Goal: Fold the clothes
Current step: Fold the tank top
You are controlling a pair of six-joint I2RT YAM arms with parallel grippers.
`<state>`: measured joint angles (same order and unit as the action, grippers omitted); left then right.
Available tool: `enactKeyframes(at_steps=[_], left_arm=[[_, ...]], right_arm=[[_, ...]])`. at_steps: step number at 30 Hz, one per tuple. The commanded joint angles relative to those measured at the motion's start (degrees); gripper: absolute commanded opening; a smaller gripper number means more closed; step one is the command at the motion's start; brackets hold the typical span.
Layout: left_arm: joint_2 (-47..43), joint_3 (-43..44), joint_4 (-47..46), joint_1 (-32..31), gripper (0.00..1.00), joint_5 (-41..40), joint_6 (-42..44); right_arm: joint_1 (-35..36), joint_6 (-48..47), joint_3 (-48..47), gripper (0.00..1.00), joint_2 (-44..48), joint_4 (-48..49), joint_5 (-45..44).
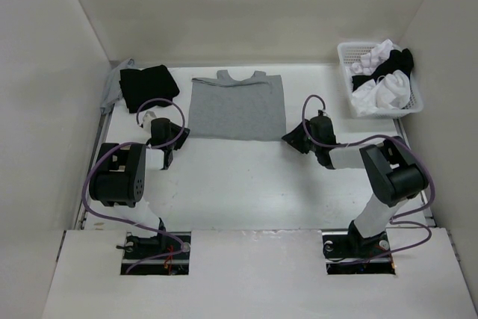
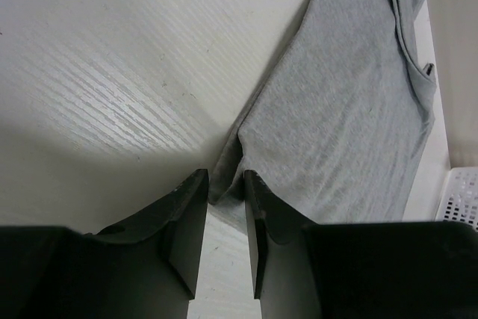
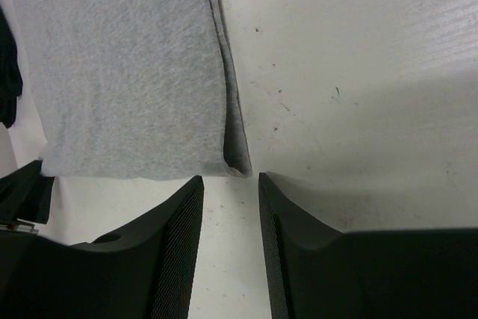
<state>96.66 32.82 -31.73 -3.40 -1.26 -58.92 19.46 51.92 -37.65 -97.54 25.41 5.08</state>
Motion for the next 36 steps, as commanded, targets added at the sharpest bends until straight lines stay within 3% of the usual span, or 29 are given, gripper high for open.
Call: enactKeyframes(at_steps=[1,13,18,23,30,33,36], left_arm=[[0.0,-0.3,-0.2,0.1,0.24,0.6,-0.2],[0.2,-0.3,-1.2,0.2,0.07,0.7,-0.6],[-3.8,-1.2,-1.1,-0.1,0.00,0.8,-0.1],[-23.1,-5.1,6.4,0.0,0.00,1.7,0.8],[-64.9,0.5,38.6,-2.3,0.00,-0.6,5.4],[-73.3,7.1,48.5,-3.8,0.00,-0.9,6.1],[-76.1,12.2,53.5,-5.2,0.00,-0.8,6.4]], right_arm=[[-0.2,1.3,-0.8,0.39,-2.2,2.5,0.9],[-0.4,2.6,-3.3,0.03,-5.3,5.0,0.5],[0.2,0.9,-0.1,0.00,0.6,8.0,-2.2],[1.8,-3.1,6.1,0.00,20.0,1.3,-4.4],[9.3,-12.1,3.1,0.00,60.6,-31.8,-13.9],[14.5,-13.0,-3.9,0.00,70.1,-44.1,-19.2],[19.8,-13.1,-9.3,0.00,72.7,-49.8,-23.3]])
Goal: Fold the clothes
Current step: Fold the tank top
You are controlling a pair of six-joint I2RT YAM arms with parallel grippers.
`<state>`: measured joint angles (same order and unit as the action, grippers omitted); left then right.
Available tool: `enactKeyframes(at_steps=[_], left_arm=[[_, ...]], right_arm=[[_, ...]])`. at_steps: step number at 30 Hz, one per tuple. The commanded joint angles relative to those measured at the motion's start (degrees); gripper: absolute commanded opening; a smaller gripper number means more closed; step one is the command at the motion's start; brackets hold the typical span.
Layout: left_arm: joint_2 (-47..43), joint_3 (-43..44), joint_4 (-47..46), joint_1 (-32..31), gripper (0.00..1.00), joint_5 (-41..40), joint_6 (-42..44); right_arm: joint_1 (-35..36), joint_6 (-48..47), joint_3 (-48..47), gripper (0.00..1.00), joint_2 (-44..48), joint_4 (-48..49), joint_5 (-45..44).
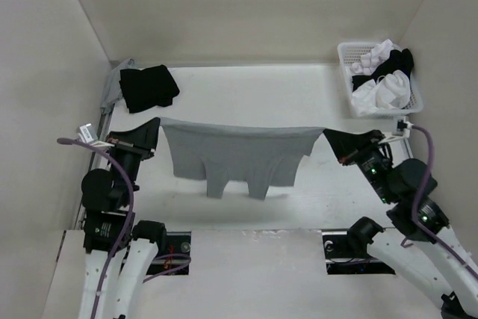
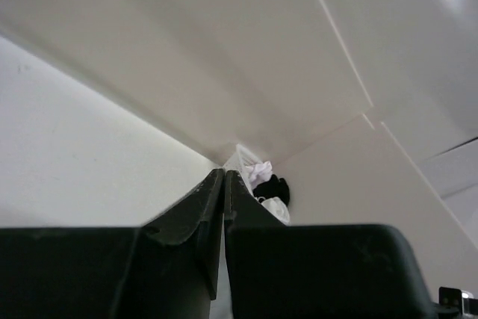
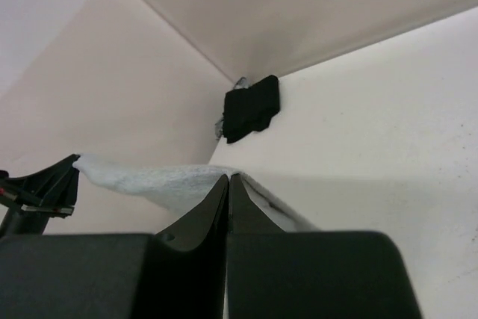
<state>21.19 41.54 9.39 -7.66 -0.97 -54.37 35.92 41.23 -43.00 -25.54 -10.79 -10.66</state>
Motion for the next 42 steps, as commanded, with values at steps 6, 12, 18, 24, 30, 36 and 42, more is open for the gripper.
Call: enactKeyframes(at_steps=[6,12,18,24,30,36,42], left_arm=[[4.0,0.0,8.9,-1.8,0.00,-1.0,1.5],[24.7,-6.6,-8.1,-1.3,0.00,0.5,-0.2],[52.5,1.2,-23.9,0.7,0.00,1.4,-3.1],[67.0,11.0,-27.8,1.2,0.00,3.0,-5.6],[58.9,0.7,-31.9,0.8,0.01,4.0,-5.9],[47.6,-14.0,-35.1,1.6,0.01,7.2,-5.9],[35.3,-25.1,-34.8,3.0,0.01,9.8,-6.4]], right_arm=[[6.1,-4.2,-4.7,0.00,-6.3,-9.6,-8.8],[-9.0,-2.9,-0.2,0.00,-25.7,7.2,5.4],[-20.6,-0.4,-8.3,0.00,-52.9,20.6,15.5],[-24.5,0.4,-15.8,0.00,-61.7,20.7,18.6],[-24.2,1.2,-4.4,0.00,-53.7,22.6,17.9],[-22.2,3.6,10.7,0.00,-43.6,26.9,17.2],[-20.3,5.0,22.0,0.00,-29.8,24.0,15.8]])
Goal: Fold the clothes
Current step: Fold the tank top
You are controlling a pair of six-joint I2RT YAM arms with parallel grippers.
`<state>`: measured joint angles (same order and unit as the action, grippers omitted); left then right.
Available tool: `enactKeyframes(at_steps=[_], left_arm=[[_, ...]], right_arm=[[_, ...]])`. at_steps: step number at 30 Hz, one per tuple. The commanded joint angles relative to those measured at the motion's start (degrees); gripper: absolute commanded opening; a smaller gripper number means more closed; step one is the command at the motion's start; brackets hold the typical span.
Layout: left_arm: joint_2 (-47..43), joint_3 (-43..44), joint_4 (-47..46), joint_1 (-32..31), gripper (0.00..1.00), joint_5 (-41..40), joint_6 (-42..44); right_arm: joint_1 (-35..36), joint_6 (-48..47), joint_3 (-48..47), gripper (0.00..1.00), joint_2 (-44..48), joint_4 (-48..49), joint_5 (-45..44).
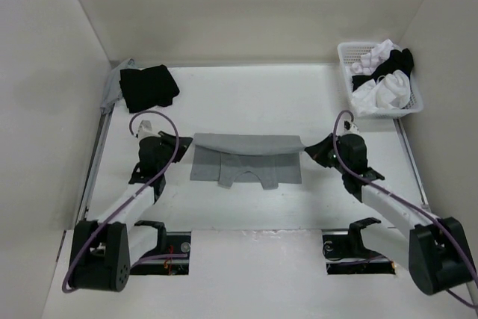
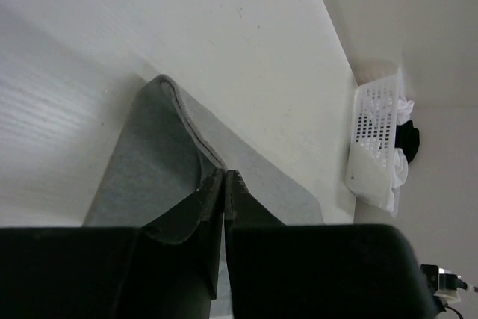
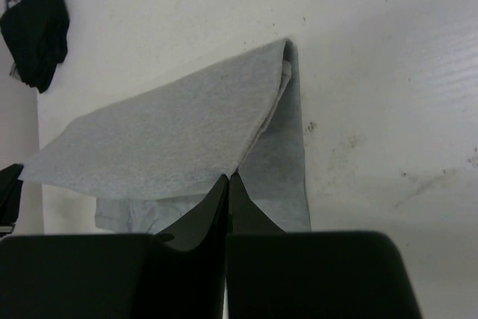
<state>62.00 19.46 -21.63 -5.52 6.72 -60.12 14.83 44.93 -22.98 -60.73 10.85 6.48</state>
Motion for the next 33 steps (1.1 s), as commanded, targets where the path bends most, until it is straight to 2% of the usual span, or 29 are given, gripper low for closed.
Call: enactKeyframes(at_steps=[1,8,17,20,21,23,29,31,33], left_arm=[[-7.7,-4.2,-3.3,0.9,0.01,2.5,-1.0],[-20.5,-7.8,6.9,1.9,0.01,5.5,-0.5],[-26.0,-15.4,12.2,4.6,0.04,6.9,0.4],[-25.6,-16.1,12.5,5.9,0.12,7.0,0.8],[-25.5,-16.2,12.5,6.4,0.17,7.0,1.0],[-25.7,-16.0,12.7,7.3,0.25,7.2,1.3],[-29.7,-13.0,15.1,7.4,0.26,6.4,3.6],[-28.5,-11.6,14.3,5.2,0.26,4.8,3.9],[-26.6,-10.3,11.6,1.1,0.25,2.6,3.9]], right_arm=[[1.0,1.6,3.4,0.00,8.0,0.9,-1.8],[5.1,5.3,9.4,0.00,23.3,-11.2,-5.1],[14.7,18.6,14.6,0.00,25.9,-16.6,-9.7],[18.3,22.7,15.2,0.01,27.7,-21.7,-16.9],[19.0,23.4,15.0,0.04,28.0,-22.9,-18.9],[20.1,23.1,13.7,0.17,28.4,-24.6,-22.1],[19.9,14.0,9.6,0.48,23.2,-20.8,-23.8],[19.1,11.5,9.4,0.52,18.2,-15.8,-22.1],[17.1,10.7,9.3,0.49,12.4,-11.3,-20.2]])
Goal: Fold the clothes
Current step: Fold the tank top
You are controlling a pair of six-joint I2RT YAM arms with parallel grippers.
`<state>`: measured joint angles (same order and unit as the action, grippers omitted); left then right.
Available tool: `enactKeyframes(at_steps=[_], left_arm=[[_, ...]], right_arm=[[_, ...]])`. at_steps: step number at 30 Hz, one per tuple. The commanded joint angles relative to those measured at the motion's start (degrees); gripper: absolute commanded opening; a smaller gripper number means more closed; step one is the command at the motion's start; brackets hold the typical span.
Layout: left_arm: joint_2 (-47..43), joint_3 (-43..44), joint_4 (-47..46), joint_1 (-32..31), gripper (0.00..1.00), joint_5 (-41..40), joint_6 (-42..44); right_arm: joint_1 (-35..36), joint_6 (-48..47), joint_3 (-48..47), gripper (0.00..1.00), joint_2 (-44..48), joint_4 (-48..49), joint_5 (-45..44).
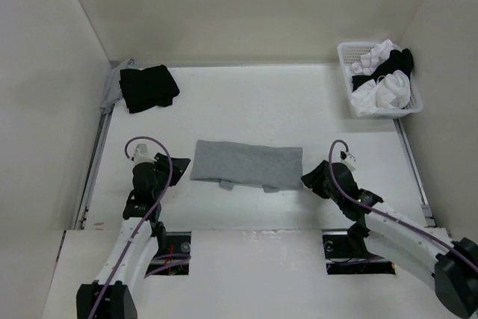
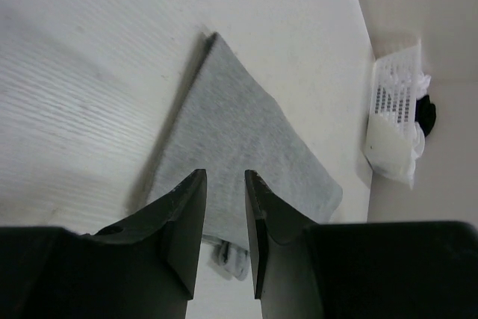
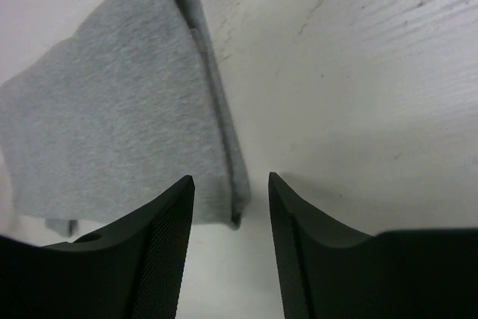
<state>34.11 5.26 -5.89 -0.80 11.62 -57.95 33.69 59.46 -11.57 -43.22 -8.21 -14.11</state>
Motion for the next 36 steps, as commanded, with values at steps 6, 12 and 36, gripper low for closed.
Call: enactKeyframes(at_steps=[6,12,36], left_arm=[[9.3,7.4,-11.7,-17.3,0.25,-11.3,2.8],[16.8,7.9,-19.6,-23.1,0.25,-13.4,2.7],[10.6,8.2,-18.2,-27.1,0.25,-11.6,2.2]], right_arm=[[-5.3,-4.4,-4.2,0.47,-14.3,15.0,6.3],[-7.0,-2.5,-4.9,0.36,-21.8,22.2,12.1],[8.7,-15.2,-28.8,0.00,-17.5,2.2,-3.8]])
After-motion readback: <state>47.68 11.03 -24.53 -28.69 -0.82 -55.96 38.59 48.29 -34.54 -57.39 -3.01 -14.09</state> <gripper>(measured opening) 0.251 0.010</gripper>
